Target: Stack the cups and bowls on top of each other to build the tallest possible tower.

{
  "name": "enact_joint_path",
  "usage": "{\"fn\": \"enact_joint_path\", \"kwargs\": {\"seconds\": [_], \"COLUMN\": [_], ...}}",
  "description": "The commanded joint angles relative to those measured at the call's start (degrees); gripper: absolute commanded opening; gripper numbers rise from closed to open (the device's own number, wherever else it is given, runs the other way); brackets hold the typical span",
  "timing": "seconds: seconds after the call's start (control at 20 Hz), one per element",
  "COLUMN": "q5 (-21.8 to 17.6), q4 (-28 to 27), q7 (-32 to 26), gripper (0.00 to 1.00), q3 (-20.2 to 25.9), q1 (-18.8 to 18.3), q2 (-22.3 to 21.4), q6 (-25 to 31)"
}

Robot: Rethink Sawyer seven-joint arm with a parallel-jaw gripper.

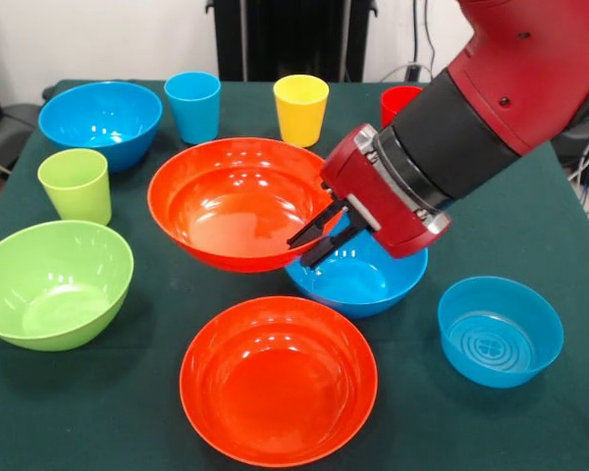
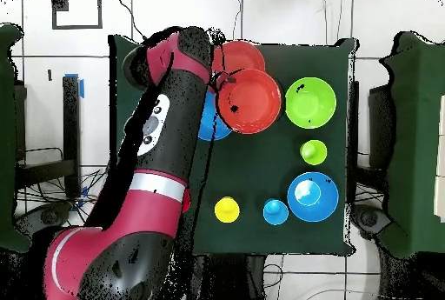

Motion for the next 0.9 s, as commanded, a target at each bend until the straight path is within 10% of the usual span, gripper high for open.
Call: {"fn": "enact_joint_path", "kwargs": {"seconds": [0.05,0.9], "q5": [2.42,6.82], "q4": [1.65,-1.27], "q7": [12.89,16.72], "gripper": [0.0,0.0], "q3": [1.98,-1.89], "q1": [1.21,3.09], "q2": [0.54,3.07], "q6": [5.79,9.53]}}
